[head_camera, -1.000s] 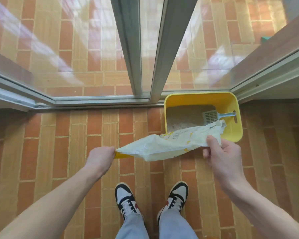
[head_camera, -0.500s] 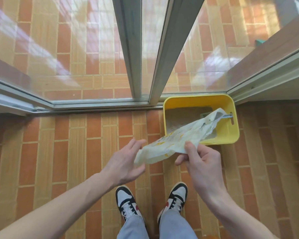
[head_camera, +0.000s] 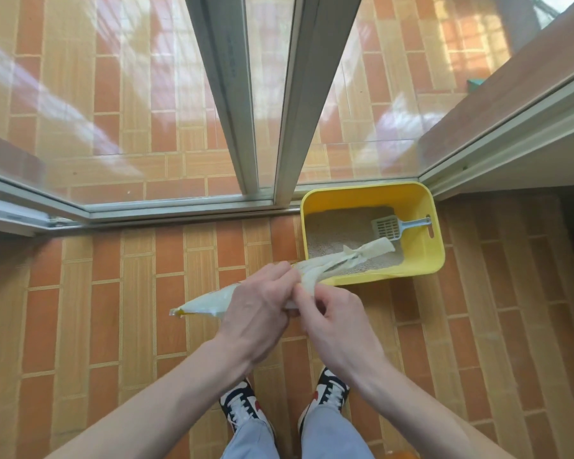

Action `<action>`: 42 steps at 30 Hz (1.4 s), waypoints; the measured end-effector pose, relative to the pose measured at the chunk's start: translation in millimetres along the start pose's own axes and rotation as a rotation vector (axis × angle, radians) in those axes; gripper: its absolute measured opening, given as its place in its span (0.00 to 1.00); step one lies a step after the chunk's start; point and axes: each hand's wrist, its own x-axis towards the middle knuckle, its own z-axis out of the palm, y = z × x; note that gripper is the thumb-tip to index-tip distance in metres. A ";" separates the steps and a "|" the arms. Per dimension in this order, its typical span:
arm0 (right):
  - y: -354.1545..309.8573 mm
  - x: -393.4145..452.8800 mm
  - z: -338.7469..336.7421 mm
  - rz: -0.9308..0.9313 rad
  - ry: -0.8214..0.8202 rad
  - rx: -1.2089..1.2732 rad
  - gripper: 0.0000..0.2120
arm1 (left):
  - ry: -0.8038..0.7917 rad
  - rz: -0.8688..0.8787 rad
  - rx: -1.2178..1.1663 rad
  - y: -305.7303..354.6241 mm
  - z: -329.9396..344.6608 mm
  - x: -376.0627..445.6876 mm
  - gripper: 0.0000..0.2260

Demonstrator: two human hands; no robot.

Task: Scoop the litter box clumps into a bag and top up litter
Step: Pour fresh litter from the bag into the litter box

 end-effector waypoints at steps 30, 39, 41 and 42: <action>-33.9 90.0 -10.1 -0.908 -0.289 -0.937 0.07 | 0.280 -0.311 -0.205 -101.7 -145.5 -122.5 0.12; -88.2 65.3 67.2 -0.789 -0.286 -0.935 0.04 | -0.001 -0.184 0.089 -196.9 -214.7 -138.0 0.08; -98.5 68.5 77.0 -0.805 -0.277 -0.951 0.04 | -0.080 -0.081 0.174 -212.2 -231.9 -134.4 0.08; -104.9 71.7 80.3 -0.816 -0.252 -0.971 0.04 | -0.106 -0.043 0.206 -219.9 -240.0 -131.8 0.09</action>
